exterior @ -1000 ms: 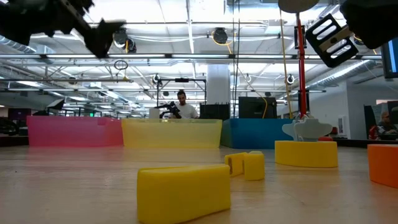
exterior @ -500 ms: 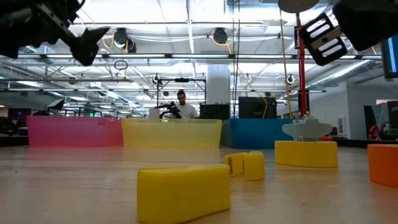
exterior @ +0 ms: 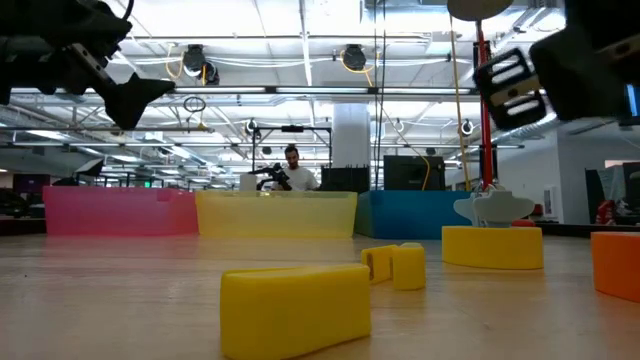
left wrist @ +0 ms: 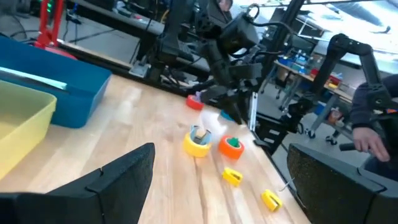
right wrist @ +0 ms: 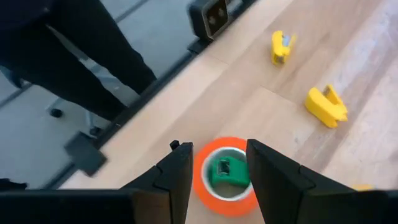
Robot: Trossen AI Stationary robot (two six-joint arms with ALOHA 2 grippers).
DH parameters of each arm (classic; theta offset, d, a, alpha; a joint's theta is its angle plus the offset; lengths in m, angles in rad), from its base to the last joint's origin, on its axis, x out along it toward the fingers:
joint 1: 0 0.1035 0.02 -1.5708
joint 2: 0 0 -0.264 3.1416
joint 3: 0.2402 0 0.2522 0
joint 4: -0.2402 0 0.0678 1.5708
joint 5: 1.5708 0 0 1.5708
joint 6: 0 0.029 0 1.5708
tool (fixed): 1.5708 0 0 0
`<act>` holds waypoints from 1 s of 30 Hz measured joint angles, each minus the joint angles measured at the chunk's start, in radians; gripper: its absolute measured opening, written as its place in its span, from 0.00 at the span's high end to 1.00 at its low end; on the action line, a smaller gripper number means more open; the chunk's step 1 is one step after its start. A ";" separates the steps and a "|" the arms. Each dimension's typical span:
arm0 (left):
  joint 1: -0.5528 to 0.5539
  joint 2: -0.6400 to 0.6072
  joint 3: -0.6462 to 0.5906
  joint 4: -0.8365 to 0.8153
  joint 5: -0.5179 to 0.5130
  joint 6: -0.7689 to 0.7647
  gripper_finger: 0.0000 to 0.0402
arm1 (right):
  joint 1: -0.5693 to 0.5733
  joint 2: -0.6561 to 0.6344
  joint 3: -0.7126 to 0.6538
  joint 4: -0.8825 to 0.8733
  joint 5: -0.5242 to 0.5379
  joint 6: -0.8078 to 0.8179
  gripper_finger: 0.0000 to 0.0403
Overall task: Pick and place Stapler, Stapler remover, tape
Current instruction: Put the left green small stapler into the blue bin
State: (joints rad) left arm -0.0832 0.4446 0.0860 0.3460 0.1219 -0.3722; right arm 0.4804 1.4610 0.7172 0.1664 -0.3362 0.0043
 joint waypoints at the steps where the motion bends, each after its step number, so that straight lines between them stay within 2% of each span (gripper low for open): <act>1: -0.004 0.000 0.000 0.003 0.000 -0.002 0.10 | -0.001 0.011 0.003 0.005 0.001 0.000 0.65; 7: -0.012 0.000 0.000 0.002 0.000 -0.033 0.10 | 0.000 0.043 0.018 0.027 0.027 0.090 0.65; 16: -0.012 0.000 0.000 -0.017 0.000 -0.008 0.10 | 0.039 0.029 0.020 0.013 0.030 0.407 0.65; 23: -0.012 0.000 0.000 -0.058 0.005 0.000 0.10 | 0.105 0.029 0.020 0.019 0.128 0.703 0.65; 26: -0.012 0.000 0.000 -0.066 0.008 -0.002 0.10 | 0.111 0.029 0.020 0.019 0.117 0.864 0.65; 30: -0.012 0.000 0.000 -0.066 0.009 -0.002 0.10 | 0.111 0.029 0.020 0.033 0.046 1.047 0.65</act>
State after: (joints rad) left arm -0.0952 0.4447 0.0860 0.2802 0.1306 -0.3740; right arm 0.5911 1.4902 0.7376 0.1989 -0.2901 1.0514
